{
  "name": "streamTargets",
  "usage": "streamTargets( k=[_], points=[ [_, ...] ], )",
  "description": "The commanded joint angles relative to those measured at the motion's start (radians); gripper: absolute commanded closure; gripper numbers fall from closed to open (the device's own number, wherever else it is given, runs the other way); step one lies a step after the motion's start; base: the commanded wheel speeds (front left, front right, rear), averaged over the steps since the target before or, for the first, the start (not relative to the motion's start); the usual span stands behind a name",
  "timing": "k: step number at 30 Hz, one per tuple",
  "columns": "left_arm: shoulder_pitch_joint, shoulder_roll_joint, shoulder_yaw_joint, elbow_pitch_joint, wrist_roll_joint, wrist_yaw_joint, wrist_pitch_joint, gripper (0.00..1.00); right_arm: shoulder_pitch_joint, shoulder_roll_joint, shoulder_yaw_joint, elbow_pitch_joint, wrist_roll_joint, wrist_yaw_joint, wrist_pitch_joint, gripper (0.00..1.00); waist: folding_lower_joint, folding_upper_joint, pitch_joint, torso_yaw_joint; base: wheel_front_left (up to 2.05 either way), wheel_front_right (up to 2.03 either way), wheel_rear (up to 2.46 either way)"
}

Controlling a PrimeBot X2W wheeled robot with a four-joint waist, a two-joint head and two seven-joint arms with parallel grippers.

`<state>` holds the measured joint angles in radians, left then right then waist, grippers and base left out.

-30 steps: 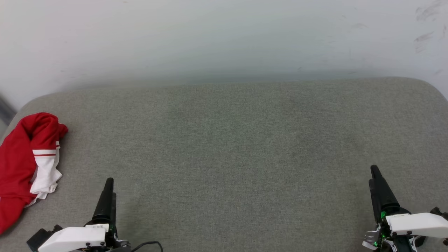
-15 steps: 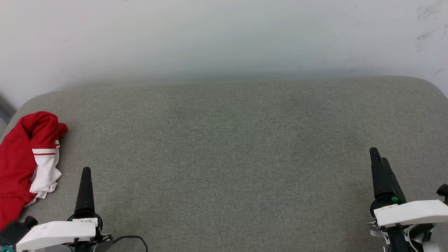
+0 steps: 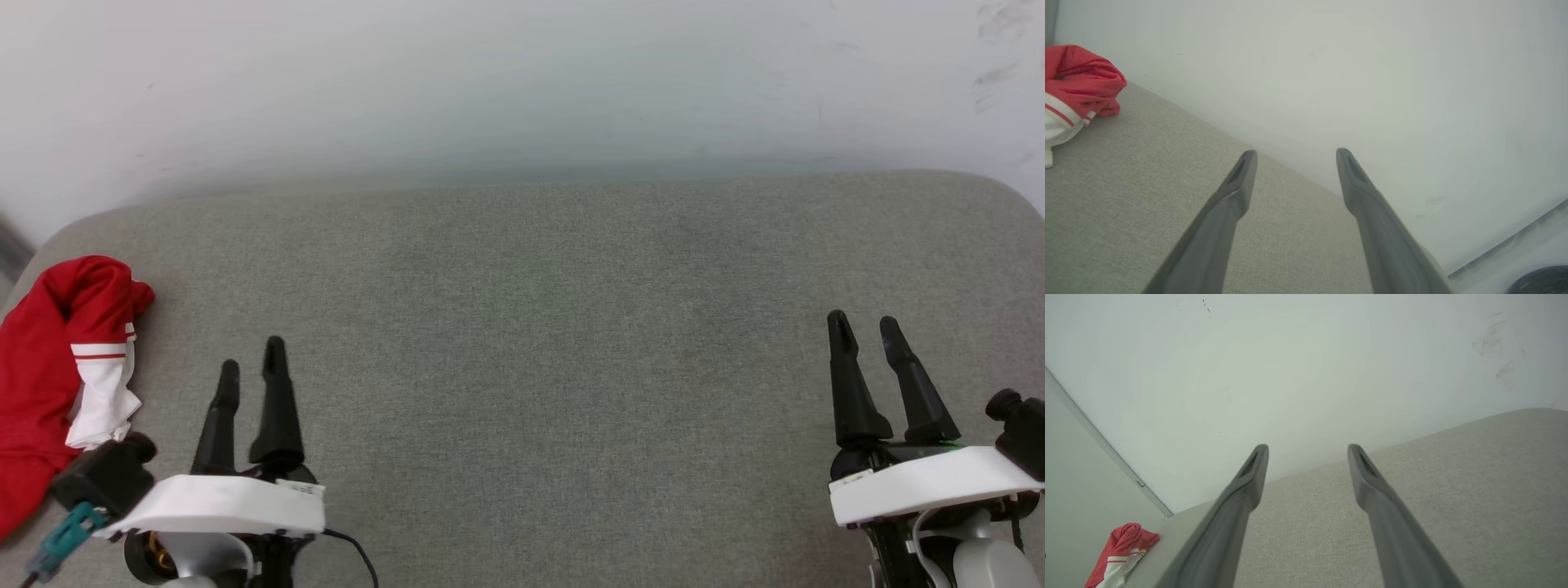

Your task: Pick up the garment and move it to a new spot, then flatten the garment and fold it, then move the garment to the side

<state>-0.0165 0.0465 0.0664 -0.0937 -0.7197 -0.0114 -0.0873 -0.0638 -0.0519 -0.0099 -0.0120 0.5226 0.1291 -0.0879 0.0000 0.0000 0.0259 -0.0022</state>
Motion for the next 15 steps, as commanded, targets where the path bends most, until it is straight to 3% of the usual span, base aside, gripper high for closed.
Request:
streamTargets(
  k=[1, 8, 14, 15],
  points=[
    [0.003, 0.017, -0.039, -0.029, 0.07, 0.031, -0.013, 0.0, -0.025, -0.008, 0.01, -0.027, -0.062, 0.002, -0.013, 0.0, 0.0, 0.0, 0.001, -0.001, 0.0, 0.0, 0.0],
    [0.007, 0.096, -0.194, -0.011, 0.176, 0.182, -0.035, 0.0, -0.02, -0.013, 0.03, -0.038, -0.202, 0.002, -0.033, 0.0, 0.0, 0.0, 0.005, -0.003, 0.0, 0.0, 0.0],
    [-0.001, 0.14, -0.279, 0.004, 0.204, 0.242, -0.052, 0.0, -0.009, -0.011, 0.038, -0.027, -0.299, 0.002, -0.05, 0.0, 0.0, 0.0, 0.005, -0.003, 0.0, 0.0, 0.0],
    [-0.007, 0.148, -0.292, 0.007, 0.23, 0.269, -0.06, 0.0, -0.006, -0.009, 0.041, -0.024, -0.341, 0.002, -0.058, 0.0, 0.0, 0.0, 0.005, -0.003, 0.0, 0.0, 0.0]
  ],
)
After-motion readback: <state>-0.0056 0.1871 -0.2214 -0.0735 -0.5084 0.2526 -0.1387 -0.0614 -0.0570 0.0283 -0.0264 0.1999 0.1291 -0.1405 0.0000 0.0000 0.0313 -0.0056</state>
